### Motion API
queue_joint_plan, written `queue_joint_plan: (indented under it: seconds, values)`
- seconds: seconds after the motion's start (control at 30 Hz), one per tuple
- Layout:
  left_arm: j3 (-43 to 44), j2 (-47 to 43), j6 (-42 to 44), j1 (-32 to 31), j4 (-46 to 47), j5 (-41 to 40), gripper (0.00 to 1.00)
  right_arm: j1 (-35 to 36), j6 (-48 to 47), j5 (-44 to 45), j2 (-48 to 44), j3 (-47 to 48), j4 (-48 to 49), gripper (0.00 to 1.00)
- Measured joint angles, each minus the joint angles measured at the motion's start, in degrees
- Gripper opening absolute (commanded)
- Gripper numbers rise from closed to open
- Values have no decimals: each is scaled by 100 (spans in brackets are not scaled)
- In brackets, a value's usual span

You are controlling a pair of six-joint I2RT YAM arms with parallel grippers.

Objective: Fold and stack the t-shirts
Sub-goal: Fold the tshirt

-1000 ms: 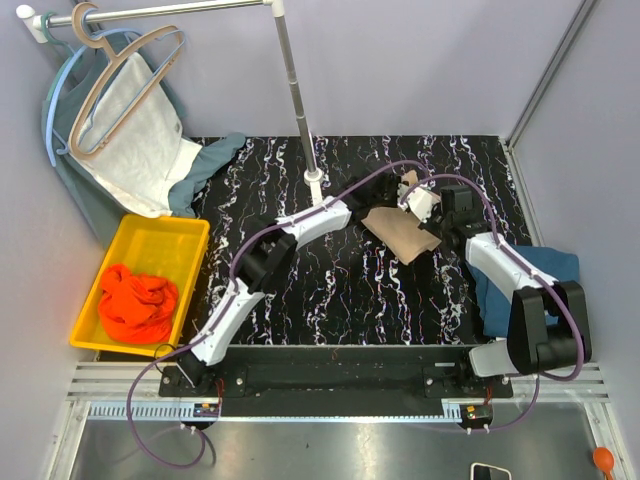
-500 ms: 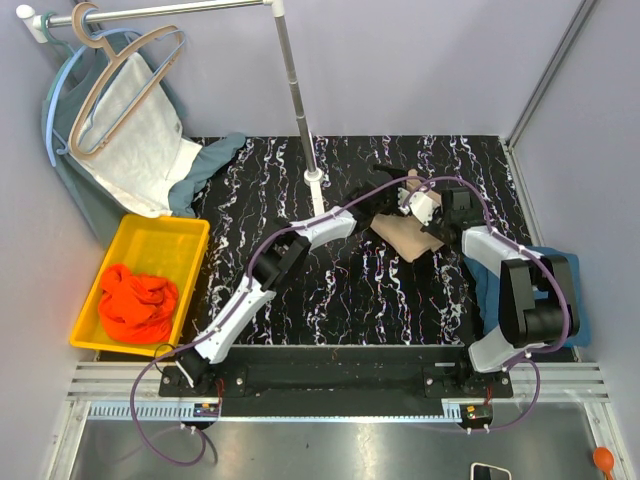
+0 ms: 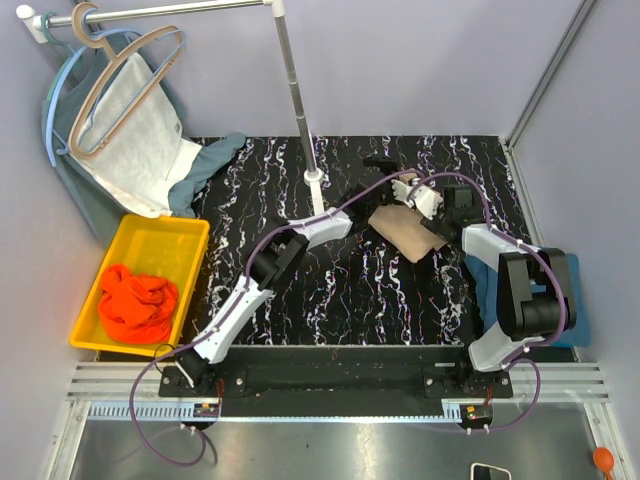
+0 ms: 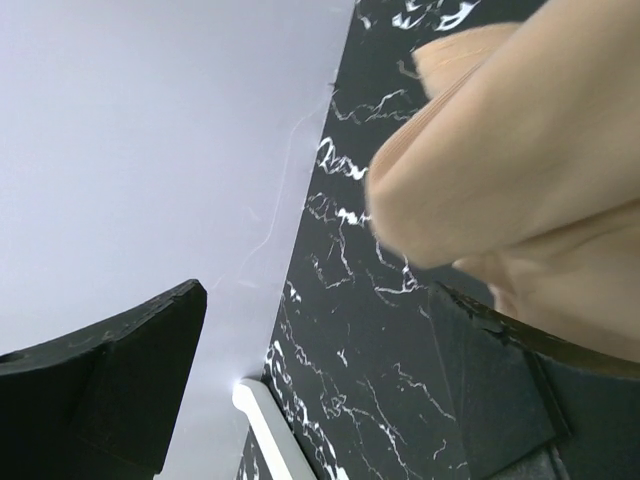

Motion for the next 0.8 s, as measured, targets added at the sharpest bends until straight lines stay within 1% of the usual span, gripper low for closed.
queue_joint_plan:
  seconds: [0.23, 0.67, 0.8]
  values:
    - [-555, -369, -39, 28, 273, -188, 99, -140, 118, 330, 162, 125, 415, 62]
    - [-1003, -837, -92, 39, 492, -428, 99, -177, 313, 339, 188, 566, 417, 63]
    - [-1294, -955, -81, 48, 544, -474, 99, -192, 411, 352, 424, 835, 428, 63]
